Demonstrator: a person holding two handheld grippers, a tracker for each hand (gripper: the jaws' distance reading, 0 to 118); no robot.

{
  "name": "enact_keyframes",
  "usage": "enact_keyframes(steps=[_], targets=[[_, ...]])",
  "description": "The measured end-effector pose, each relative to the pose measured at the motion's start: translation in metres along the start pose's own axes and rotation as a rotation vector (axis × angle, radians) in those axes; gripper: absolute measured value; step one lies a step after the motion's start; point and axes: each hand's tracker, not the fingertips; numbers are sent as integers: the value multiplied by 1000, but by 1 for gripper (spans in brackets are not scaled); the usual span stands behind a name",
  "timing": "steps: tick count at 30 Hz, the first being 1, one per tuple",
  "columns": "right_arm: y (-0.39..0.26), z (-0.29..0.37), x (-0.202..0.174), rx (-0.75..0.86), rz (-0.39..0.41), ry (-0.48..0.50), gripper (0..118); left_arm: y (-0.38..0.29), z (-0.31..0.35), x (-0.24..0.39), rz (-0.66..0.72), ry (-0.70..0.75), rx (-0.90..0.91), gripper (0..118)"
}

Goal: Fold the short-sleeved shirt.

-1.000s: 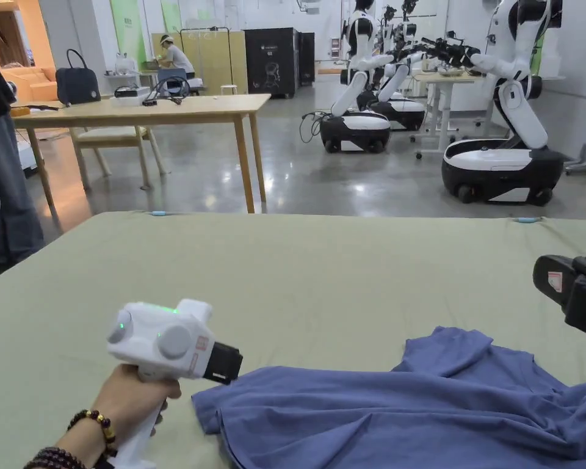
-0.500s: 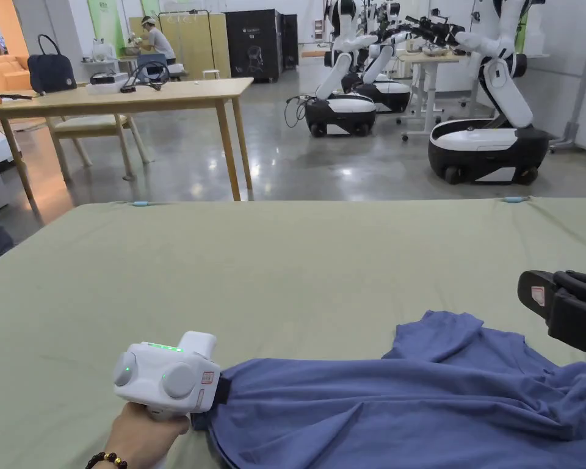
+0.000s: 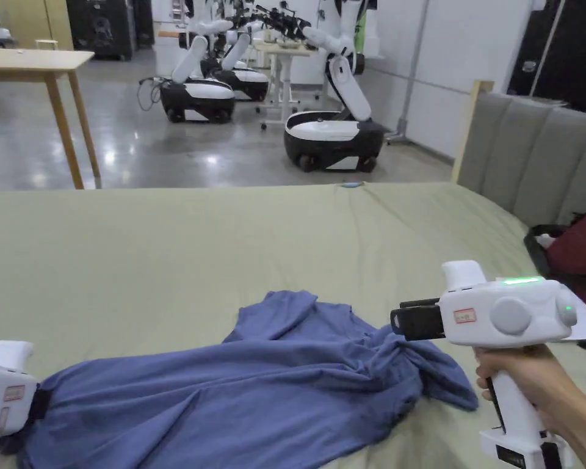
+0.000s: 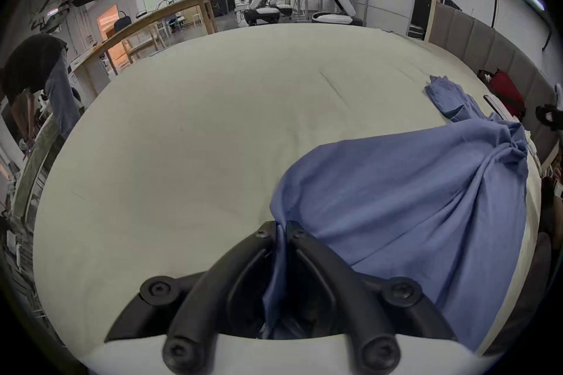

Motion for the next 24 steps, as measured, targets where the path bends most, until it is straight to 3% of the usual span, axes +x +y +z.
enact_keyframes(steps=[6, 11, 14, 15, 16, 17, 18, 19, 22, 24], targets=[[-27, -32, 31, -156, -57, -118, 115, -1, -1, 0, 11, -5, -4, 5], [-54, -54, 42, -289, -55, -122, 114, 0, -3, 1, 0, 0, -7, 5], [-71, -63, 24, -347, 1, -61, 86, 0, -4, 4, -10, 15, -6, 5], [-74, -60, 14, -290, 29, -103, 79, 0, -5, 4, -14, 18, -5, 5], [-71, -53, 8, -259, 70, -132, 62, 0, -5, 4, -19, 22, -3, 5], [-71, -53, 6, -264, 66, -70, 41, 0, -5, 4, -23, 23, -2, 5], [-71, -51, 3, -258, 65, -76, 21, 0, -6, 4, -24, 22, -1, 5], [-70, -52, -1, -253, 91, -91, 8, 1, -5, 5, -24, 21, -3, 5], [-69, -56, -1, -251, 106, -110, 8, 2, -4, 5, -15, 21, -6, 5], [-67, -47, 3, -173, 47, -101, 8, 2, 3, 6, -25, 25, 13, 5]])
